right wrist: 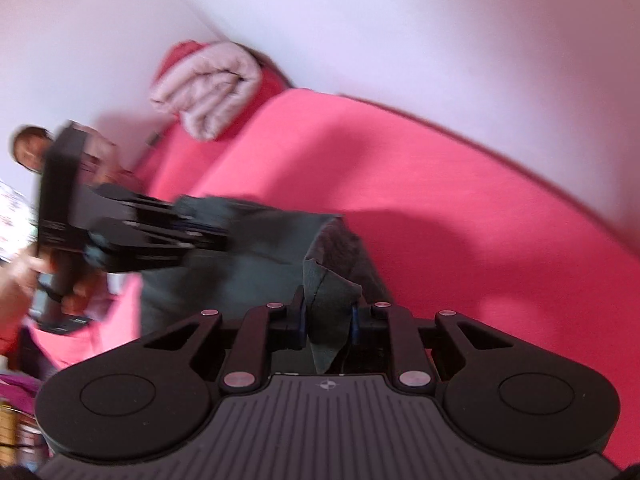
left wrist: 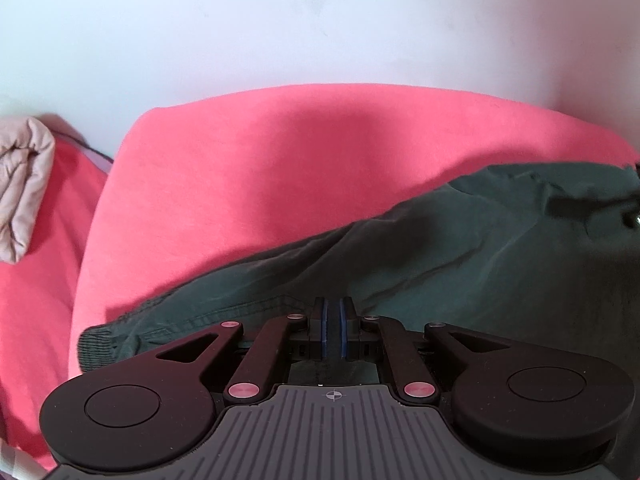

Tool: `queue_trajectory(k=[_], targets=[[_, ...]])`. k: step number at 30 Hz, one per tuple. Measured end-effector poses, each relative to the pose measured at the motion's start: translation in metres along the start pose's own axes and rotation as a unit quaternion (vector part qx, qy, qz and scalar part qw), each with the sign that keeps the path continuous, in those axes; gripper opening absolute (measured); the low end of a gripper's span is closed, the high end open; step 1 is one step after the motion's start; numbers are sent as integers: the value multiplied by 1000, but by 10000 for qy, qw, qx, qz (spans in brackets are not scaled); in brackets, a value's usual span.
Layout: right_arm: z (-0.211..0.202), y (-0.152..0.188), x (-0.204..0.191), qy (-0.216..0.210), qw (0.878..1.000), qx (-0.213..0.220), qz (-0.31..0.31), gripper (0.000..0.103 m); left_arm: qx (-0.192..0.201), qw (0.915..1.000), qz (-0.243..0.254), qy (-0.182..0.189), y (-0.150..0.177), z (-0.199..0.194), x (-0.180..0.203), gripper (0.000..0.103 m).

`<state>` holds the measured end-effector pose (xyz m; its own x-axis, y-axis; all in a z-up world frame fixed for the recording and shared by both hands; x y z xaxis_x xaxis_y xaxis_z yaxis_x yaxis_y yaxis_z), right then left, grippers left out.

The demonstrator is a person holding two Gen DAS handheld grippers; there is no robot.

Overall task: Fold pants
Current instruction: 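Lift the folded shorts with the left gripper while the right gripper holds then opens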

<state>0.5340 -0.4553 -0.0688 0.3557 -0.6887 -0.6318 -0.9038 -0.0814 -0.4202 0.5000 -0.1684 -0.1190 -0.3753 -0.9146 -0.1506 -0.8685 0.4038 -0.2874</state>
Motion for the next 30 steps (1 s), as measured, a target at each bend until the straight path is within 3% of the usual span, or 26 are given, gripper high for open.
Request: queue_trajectory(k=[7,11,15,25,28,30], targets=[[16,-10,-44,-813,9960,-3,376,23,41,9997,-209,-140,6,-13,-19,61],[42,-14,-65,-1009,9946,-51,230,23,35,9989,-369,-302,13,-23,-37,65],[78,-22,-67,-1095,9927,-121,500,21,24,9967,-616,-532,19,-33,-66,65],[149,-84,-91,-1349,9859,-49,993,20,45,9918,-1057,-711,29,-43,-101,68],[172,-82,-96,-1073,9889,-437,925,30,30,9908,-1168,-688,32,-40,-105,68],[173,-70,-99,-962,9911,-620,677,52,7,9906,-1171,-701,35,-37,-106,68]])
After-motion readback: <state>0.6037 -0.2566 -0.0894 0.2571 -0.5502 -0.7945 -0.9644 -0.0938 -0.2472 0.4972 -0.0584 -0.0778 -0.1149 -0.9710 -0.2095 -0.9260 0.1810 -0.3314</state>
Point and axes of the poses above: each gripper's, at about its wrist camera, not at the fingertips, and z roughly the way its jaws point, x to its right, y to its underside, the point moved 8 cm from there along z, roughly the way its jaws point, and after that the axes turned 1 degree about y, right-handed, at the moved point
